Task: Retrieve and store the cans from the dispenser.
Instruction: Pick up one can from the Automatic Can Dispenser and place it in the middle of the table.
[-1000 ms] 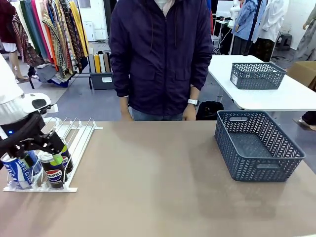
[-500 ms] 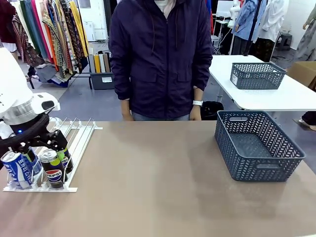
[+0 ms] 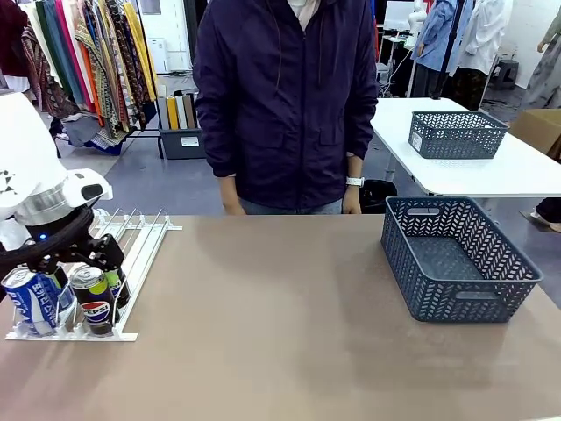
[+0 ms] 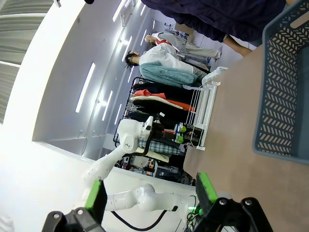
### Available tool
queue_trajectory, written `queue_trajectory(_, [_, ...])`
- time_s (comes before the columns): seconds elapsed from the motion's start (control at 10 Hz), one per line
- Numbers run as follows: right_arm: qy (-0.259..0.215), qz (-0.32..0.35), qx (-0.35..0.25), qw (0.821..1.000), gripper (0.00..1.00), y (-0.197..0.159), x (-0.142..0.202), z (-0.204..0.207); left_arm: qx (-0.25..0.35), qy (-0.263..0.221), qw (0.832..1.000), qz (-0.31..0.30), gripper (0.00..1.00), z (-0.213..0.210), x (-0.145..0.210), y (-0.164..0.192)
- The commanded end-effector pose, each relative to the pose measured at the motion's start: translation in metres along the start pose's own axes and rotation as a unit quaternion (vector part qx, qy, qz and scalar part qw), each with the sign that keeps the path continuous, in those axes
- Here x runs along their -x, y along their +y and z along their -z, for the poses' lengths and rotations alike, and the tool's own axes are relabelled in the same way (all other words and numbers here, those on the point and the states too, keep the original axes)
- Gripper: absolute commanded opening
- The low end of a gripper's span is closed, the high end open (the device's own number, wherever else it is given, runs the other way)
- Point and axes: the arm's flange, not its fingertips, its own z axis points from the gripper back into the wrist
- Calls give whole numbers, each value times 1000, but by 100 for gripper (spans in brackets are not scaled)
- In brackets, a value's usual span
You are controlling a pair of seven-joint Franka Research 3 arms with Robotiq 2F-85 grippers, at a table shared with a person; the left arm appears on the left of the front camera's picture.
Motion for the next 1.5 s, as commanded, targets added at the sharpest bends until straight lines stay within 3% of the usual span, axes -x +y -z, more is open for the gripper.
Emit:
queue_trajectory(0.0, [3,-2,-2,1000,100,2,1,-2,-11,7,1000,-5,100,2,-3,-2])
queue_trajectory(0.1, [3,-2,-2,1000,100,2,1,-2,-12,2,1000,2,100,2,-3,-3])
queue_trajectory(0.2, [3,-2,-2,1000,100,2,1,-2,-11,0,1000,4,86,4,-3,-2])
queue_trajectory(0.3, [3,-2,-2,1000,100,2,1,-2,-15,-2,1000,5,28,4,-3,-3])
queue_trajectory(0.4, [3,-2,-2,1000,100,2,1,-2,-21,1,1000,0,0,5,-4,-3])
queue_trajectory(1.0, [3,-2,-2,1000,100,2,1,-2,-18,1,1000,9,0,-2,-1,-3])
queue_trajectory(1.4, [3,-2,-2,1000,100,2,1,-2,-17,1,1000,1,0,-99,24,-15])
